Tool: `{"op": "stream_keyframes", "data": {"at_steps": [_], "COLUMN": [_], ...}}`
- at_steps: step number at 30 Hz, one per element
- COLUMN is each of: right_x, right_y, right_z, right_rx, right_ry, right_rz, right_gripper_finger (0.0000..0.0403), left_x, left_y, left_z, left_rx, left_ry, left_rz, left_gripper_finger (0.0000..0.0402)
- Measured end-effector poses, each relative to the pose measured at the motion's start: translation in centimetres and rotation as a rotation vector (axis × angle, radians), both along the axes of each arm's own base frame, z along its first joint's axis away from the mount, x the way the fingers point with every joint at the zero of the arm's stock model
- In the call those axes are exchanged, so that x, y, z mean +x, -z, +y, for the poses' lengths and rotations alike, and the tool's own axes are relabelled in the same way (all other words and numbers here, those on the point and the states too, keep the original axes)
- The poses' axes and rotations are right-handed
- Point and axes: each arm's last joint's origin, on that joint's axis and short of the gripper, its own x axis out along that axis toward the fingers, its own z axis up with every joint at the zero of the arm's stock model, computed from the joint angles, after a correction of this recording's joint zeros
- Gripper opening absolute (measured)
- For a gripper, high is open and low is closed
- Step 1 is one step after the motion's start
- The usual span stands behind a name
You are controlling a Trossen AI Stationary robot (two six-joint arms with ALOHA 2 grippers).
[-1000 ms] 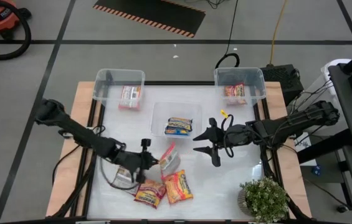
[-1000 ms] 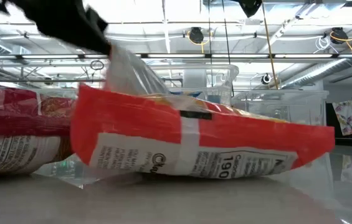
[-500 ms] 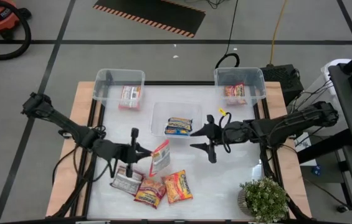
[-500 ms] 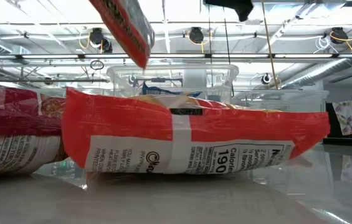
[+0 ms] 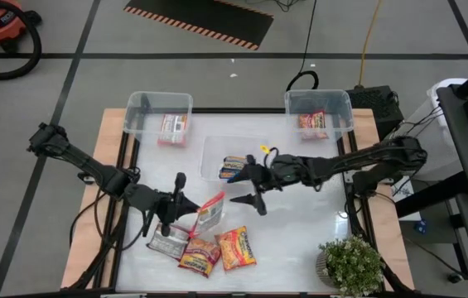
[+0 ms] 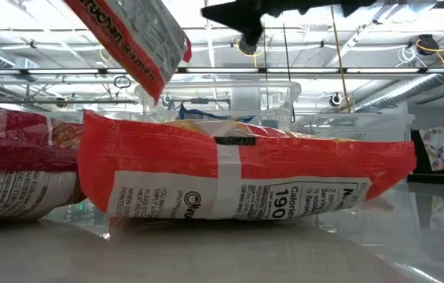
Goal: Sort Maruchan noodles
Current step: Put the top orange noodle pack into the top left transparent bin
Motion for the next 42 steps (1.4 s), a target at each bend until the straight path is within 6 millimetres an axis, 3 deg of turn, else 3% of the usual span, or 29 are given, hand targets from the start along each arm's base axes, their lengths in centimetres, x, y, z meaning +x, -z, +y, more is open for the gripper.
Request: {"op": "stream_keyframes", "data": {"at_steps": [7,13,18,31,42], "right_x": [3.6,5.6,6.9,6.9,6.8], "right_y": [0.9,1.9,2.2,3.9,4.0], "right_z": [0.3,0.1,0.3,1.8,2.0], "right_rx": [0.053,0.036,0.073,0.018,0.003], "right_ry": [-0.119,-0.148,-0.271,-0.383,-0.39], "right_rz": [0.048,0.035,0.045,0.117,0.127], "right_gripper_finger": [0.0288,0.0288,0.0288,0.0264,0.0163], "left_x": [0.2,0.2,0.2,0.4,0.8], "left_y": [0.2,0.1,0.1,-0.4,-0.7], "left_z": [-0.2,-0.3,-0.3,-0.3,0.1], "left_rx": [0.002,-0.012,-0.039,0.01,0.027], "left_ry": [0.046,0.055,0.044,0.069,0.055], "left_rz": [0.011,0.001,0.006,-0.059,-0.093], "left_gripper_finger": [0.0005,0.0005,0.0005,0.0005,0.0005]}}
